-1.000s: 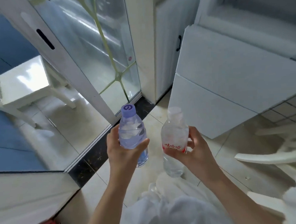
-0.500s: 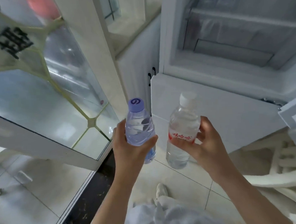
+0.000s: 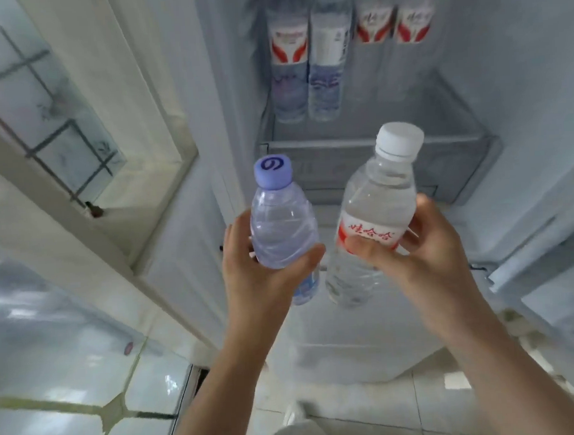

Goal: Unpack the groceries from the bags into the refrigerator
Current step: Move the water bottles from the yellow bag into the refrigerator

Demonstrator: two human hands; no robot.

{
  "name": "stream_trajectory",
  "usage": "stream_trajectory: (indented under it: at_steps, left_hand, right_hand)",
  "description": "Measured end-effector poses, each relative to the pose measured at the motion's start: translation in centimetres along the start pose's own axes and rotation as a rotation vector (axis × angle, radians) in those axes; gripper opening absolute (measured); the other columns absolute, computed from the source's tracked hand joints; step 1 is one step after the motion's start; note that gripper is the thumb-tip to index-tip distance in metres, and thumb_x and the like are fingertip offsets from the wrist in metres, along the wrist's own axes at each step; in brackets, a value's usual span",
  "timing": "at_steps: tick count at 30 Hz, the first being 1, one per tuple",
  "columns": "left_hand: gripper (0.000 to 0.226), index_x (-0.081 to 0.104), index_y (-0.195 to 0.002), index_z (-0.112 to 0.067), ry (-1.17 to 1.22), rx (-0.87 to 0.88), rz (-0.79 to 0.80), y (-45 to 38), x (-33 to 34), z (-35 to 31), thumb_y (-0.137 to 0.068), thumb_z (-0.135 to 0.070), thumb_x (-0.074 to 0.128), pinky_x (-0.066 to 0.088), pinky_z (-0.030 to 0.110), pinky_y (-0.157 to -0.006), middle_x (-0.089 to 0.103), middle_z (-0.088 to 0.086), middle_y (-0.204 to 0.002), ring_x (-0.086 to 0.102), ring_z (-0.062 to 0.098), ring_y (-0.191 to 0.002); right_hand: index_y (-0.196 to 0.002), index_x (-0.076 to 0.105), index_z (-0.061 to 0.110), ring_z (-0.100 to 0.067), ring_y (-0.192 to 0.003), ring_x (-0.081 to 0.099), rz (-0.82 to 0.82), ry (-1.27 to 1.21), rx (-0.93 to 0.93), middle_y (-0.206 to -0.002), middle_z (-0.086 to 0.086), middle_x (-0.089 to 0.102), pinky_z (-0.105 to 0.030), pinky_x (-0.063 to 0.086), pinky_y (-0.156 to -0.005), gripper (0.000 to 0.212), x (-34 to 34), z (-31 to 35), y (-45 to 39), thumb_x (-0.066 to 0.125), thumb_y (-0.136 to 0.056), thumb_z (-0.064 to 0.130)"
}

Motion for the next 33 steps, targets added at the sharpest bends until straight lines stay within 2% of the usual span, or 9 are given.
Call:
stream_trajectory:
  at_steps: [3,8,12,14,17,20,25,29,33]
  left_hand:
    - [0.059,0.06,-0.105,-0.031,0.041,0.076,0.044,-4.5,1.9,-1.6,-0.053,-0.038,0.087,0.056,0.045,-0.081,0.068,0.0,-0.102,0.066,0.022,-0.096]
    - [0.054,0.062,-0.103,-0.026,0.15,0.153,0.162,-10.4,5.5,-4.8,-0.059,-0.011,0.091,0.054,0.022,-0.072,0.072,-0.006,-0.094,0.069,0.01,-0.087]
    - [0.055,0.065,-0.108,-0.02,0.192,0.166,0.198,-13.9,8.8,-6.7,-0.061,-0.009,0.09,0.058,0.025,-0.077,0.073,-0.007,-0.097,0.07,0.006,-0.089]
    - [0.055,0.065,-0.108,-0.021,0.201,0.175,0.196,-15.3,10.6,-7.2,-0.06,-0.011,0.09,0.058,0.026,-0.079,0.073,-0.008,-0.097,0.07,0.004,-0.089]
    - [0.055,0.063,-0.104,-0.032,0.214,0.158,0.17,-17.4,13.4,-7.5,-0.059,-0.016,0.091,0.057,0.023,-0.08,0.072,-0.013,-0.098,0.068,-0.001,-0.089]
    - [0.061,0.062,-0.113,-0.025,0.206,0.176,0.138,-19.1,15.9,-7.5,-0.059,-0.018,0.091,0.056,0.025,-0.084,0.07,-0.012,-0.104,0.067,0.001,-0.094]
    - [0.069,0.058,-0.124,-0.014,0.277,0.169,0.124,-20.8,18.9,-6.6,-0.062,-0.008,0.088,0.056,0.032,-0.089,0.069,-0.005,-0.11,0.067,0.006,-0.099]
    - [0.089,0.044,-0.138,-0.025,0.322,0.181,0.122,-21.6,20.1,-6.3,-0.063,-0.008,0.088,0.051,0.035,-0.099,0.059,-0.017,-0.126,0.058,0.001,-0.116]
    - [0.091,0.038,-0.135,-0.037,0.333,0.188,0.105,-22.0,20.7,-6.0,-0.064,-0.007,0.087,0.05,0.027,-0.098,0.055,-0.025,-0.124,0.057,-0.004,-0.114]
  right_hand:
    - [-0.094,0.058,0.028,-0.003,-0.087,0.066,-0.106,0.002,-0.07,-0.092,0.013,0.07,-0.015,0.051,-0.07,0.045,-0.7,2.0,-3.3,0.086,-0.06,0.019]
    - [-0.101,0.059,0.027,-0.009,-0.091,0.068,-0.257,-0.006,-0.173,-0.097,0.009,0.071,-0.031,0.054,-0.08,0.052,-2.2,4.7,-8.3,0.087,-0.058,0.026]
    - [-0.107,0.057,0.028,-0.01,-0.096,0.066,-0.36,0.022,-0.207,-0.103,0.007,0.069,-0.039,0.054,-0.086,0.056,-3.9,5.5,-11.9,0.085,-0.058,0.031]
    - [-0.11,0.055,0.028,-0.006,-0.097,0.065,-0.394,0.061,-0.221,-0.104,0.01,0.068,-0.036,0.053,-0.085,0.06,-4.7,5.9,-13.7,0.087,-0.06,0.033]
    - [-0.112,0.054,0.025,0.003,-0.091,0.063,-0.412,0.08,-0.244,-0.102,0.014,0.066,-0.017,0.05,-0.075,0.059,-5.9,6.3,-16.4,0.088,-0.064,0.026]
    - [-0.117,0.053,0.024,0.007,-0.09,0.062,-0.403,0.074,-0.238,-0.104,0.014,0.065,-0.007,0.047,-0.068,0.061,-6.9,6.2,-19.3,0.086,-0.066,0.025]
    - [-0.122,0.052,0.021,0.006,-0.09,0.062,-0.383,0.06,-0.234,-0.107,0.013,0.065,-0.009,0.048,-0.07,0.066,-8.0,5.2,-22.8,0.086,-0.066,0.023]
    - [-0.122,0.051,0.022,0.004,-0.091,0.062,-0.349,0.08,-0.204,-0.106,0.013,0.065,-0.014,0.051,-0.072,0.065,-8.5,4.0,-24.5,0.085,-0.067,0.026]
    - [-0.12,0.05,0.022,-0.006,-0.097,0.063,-0.319,0.101,-0.167,-0.108,0.01,0.064,-0.022,0.053,-0.077,0.065,-8.5,2.8,-25.9,0.085,-0.066,0.026]
Point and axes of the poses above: each hand's wrist, its own y-axis away from the middle knuckle, its own x-axis out of the palm, z = x × y, the point moved 5 cm from there along -y, towards the middle knuckle
